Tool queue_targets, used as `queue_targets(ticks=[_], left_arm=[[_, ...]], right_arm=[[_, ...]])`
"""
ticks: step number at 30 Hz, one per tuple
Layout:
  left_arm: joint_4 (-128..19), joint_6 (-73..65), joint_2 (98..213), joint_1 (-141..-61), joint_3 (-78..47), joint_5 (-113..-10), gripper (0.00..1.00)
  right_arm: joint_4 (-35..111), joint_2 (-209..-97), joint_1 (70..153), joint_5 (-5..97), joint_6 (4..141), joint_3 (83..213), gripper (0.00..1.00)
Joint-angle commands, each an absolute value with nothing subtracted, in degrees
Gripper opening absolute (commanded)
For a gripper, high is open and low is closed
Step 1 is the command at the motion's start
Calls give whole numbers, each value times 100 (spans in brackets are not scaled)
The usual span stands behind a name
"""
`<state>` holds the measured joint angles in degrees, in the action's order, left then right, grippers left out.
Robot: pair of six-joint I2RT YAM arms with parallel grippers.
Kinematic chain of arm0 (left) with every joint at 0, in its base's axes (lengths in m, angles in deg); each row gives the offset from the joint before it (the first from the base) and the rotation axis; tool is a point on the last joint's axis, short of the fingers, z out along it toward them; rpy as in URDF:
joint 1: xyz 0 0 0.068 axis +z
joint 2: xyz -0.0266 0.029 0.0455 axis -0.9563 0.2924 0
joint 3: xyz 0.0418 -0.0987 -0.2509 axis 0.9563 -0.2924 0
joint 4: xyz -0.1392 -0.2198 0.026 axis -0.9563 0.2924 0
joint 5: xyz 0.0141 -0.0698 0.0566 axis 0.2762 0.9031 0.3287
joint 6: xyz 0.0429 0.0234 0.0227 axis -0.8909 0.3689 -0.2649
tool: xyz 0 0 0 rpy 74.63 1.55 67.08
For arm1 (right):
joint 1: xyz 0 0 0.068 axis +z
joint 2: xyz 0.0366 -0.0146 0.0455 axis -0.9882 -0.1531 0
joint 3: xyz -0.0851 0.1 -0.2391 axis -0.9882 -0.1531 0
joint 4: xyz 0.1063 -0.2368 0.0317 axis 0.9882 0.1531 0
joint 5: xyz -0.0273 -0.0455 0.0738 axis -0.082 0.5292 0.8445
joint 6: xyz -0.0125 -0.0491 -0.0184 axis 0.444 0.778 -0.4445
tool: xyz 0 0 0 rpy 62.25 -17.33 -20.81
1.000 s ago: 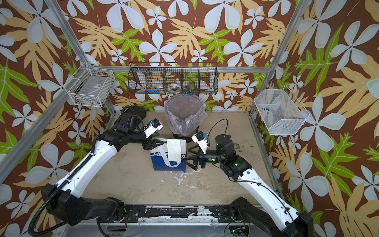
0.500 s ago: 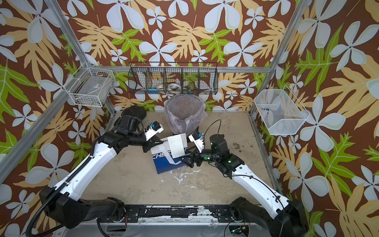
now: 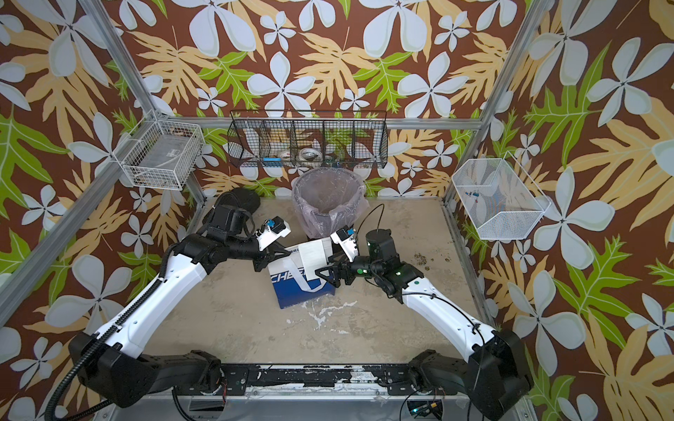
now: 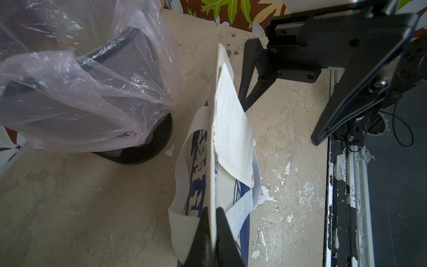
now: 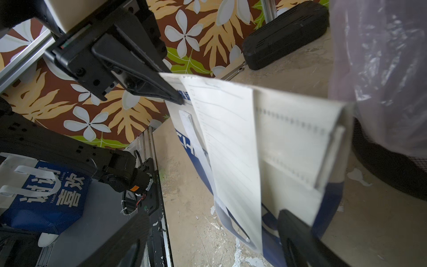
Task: Shred takeout receipts and throw away
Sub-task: Tear off the takeout receipt from the takeout bag.
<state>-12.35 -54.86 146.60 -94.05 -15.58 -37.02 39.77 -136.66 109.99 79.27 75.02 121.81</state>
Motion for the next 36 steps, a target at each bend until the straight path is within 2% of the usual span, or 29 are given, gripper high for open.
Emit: queue_targets(ticks=[1, 9, 18, 21, 25, 28, 36], left_arm=[[-1300, -5573, 14636, -9400, -1551, -3493, 0], [-1299, -5573, 14682, -9400, -1529, -3488, 0], [-1307, -5565, 14701, -9405, -1541, -3508, 0], [-1325, -5573, 14736, -9400, -1534, -3495, 0], [-1339, -5574, 14752, -9401, -1551, -3525, 0], [-1352, -5568, 14744, -9402, -1556, -3568, 0], [-1440, -5522, 14660, -9401, -1662, -3758, 0]], right_arm=[[3772, -13789, 11003, 8474, 7552, 12252, 85], [3642, -13782, 11002, 8921, 7484, 12396, 77], [3379, -14182, 11004, 8885, 7110, 12610, 59], [3347, -14305, 11008, 8941, 7030, 12683, 47], [3304, -14454, 11013, 9051, 6946, 12703, 19], [3295, -14475, 11019, 9060, 6896, 12734, 5], [3347, -14340, 11057, 8979, 6842, 12986, 0]])
